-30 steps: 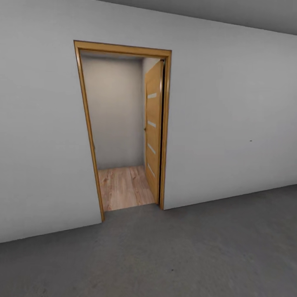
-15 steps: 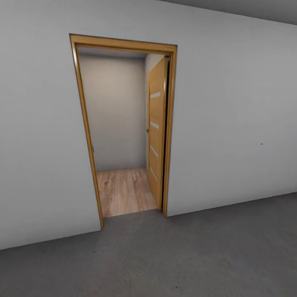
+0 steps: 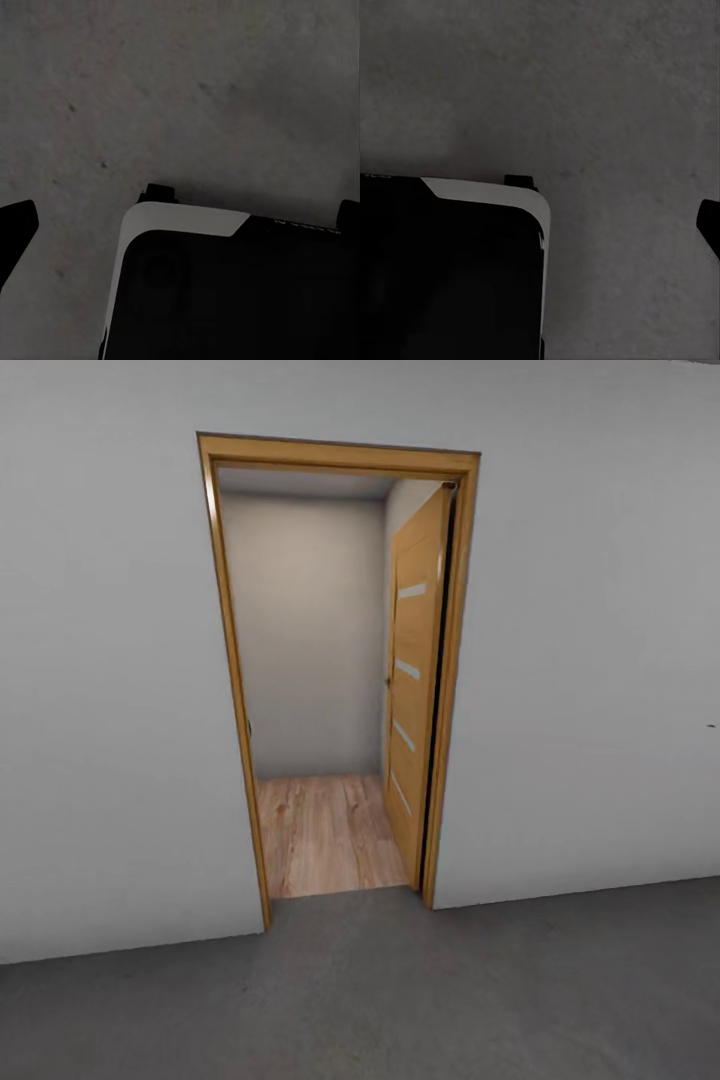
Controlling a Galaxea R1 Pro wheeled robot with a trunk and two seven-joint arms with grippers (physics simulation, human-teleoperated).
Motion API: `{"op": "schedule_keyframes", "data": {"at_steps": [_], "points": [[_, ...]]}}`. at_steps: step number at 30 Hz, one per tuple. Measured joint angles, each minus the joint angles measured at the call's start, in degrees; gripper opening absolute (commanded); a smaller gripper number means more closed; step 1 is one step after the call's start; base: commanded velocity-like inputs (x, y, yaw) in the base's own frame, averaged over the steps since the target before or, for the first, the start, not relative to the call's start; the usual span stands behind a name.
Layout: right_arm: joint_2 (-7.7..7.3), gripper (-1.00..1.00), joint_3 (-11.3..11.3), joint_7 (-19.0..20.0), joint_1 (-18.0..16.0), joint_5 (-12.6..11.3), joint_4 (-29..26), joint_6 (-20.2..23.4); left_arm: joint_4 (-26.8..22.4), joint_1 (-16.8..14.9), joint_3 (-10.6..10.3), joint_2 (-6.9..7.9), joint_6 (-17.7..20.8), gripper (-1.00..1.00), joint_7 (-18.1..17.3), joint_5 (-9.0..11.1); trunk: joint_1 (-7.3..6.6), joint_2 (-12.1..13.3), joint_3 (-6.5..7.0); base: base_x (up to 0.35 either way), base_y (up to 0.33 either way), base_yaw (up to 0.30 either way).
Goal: Move the two storage containers from the living room to the garage. In the garage, place one container on the floor and stack the other container on top of it (either order is fine).
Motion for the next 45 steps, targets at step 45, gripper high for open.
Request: {"op": "schedule_keyframes", "data": {"at_steps": [45], "points": [[-0.11, 1.00, 0.0, -0.1, 0.0, 0.0, 0.0, 0.0, 0.0, 0.1, 0.0, -0.14, 0.0, 1.00, 0.1, 0.0, 0.00, 0.0, 0.01, 0.323, -0.028, 0.011]]}}
